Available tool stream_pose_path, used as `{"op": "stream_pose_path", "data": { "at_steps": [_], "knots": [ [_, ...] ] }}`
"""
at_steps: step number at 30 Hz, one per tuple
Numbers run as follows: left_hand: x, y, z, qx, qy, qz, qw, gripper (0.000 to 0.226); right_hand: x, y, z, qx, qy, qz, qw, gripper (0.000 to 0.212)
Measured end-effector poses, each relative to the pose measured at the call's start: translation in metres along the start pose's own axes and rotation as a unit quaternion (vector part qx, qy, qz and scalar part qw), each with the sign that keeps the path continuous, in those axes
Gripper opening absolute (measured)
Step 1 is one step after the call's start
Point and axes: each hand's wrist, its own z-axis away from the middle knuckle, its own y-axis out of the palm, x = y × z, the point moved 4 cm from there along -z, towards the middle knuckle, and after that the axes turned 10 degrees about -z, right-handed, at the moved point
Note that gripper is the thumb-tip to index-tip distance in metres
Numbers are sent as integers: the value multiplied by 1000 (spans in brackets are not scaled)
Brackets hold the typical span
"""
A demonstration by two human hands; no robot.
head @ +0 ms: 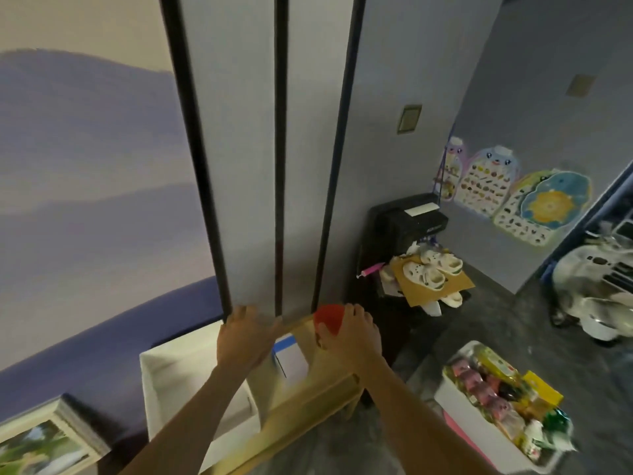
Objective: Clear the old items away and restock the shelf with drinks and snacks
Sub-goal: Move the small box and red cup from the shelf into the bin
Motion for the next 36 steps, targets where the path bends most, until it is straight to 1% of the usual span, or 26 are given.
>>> {"op": "stream_pose_path", "data": {
  "at_steps": [2, 5, 6, 7, 9, 10, 12, 14, 16, 19, 24, 27, 29, 31, 34, 36],
  "knots": [
    [-2, 17, -30, 22, -16, 10, 1000, 64, -7, 11, -30, 12, 13, 18, 1000, 94],
    [-1, 45, -71, 48, -45, 12, 998, 81, -14, 27, -68, 24, 30, 37, 999, 93],
    [1, 55, -83, 55, -52, 8, 997, 83, -17, 33, -80, 32, 33, 45, 998, 93],
    [6, 69, -94, 68, -63, -3, 996, 82, -21, 38, -89, 42, 36, 51, 997, 93],
    [17, 107, -111, 81, -57, -45, 994, 79, -27, 47, -105, 63, 41, 56, 996, 96],
    [24, 130, -118, 93, -57, -57, 992, 81, -30, 51, -114, 73, 41, 58, 995, 98],
    [36, 165, -125, 99, -97, -8, 990, 88, -38, 61, -132, 90, 37, 58, 994, 104],
    [30, 168, -117, 99, -158, 16, 982, 100, -51, 75, -150, 102, 33, 58, 992, 108],
    [17, 169, -109, 99, -184, 3, 978, 107, -66, 93, -170, 114, 24, 60, 991, 118],
    [7, 190, -103, 105, -248, 2, 963, 110, -84, 117, -198, 146, 3, 70, 987, 131],
    [0, 248, -100, 117, -342, 3, 933, 137, -104, 151, -227, 183, -57, 66, 979, 139],
    [-2, 279, -94, 120, -375, 13, 919, 148, -120, 172, -231, 238, -49, 65, 968, 151],
    [-3, 297, -86, 109, -394, 19, 913, 145, -129, 182, -229, 252, -39, 47, 966, 156],
    [-6, 307, -78, 95, -400, 37, 911, 137, -135, 190, -227, 246, -46, 43, 967, 158],
    [-13, 317, -71, 74, -399, 64, 912, 133, -139, 196, -229, 232, -64, 49, 969, 155],
    [-15, 318, -71, 58, -399, 66, 913, 126, -139, 197, -231, 232, -78, 44, 969, 151]
  ]
}}
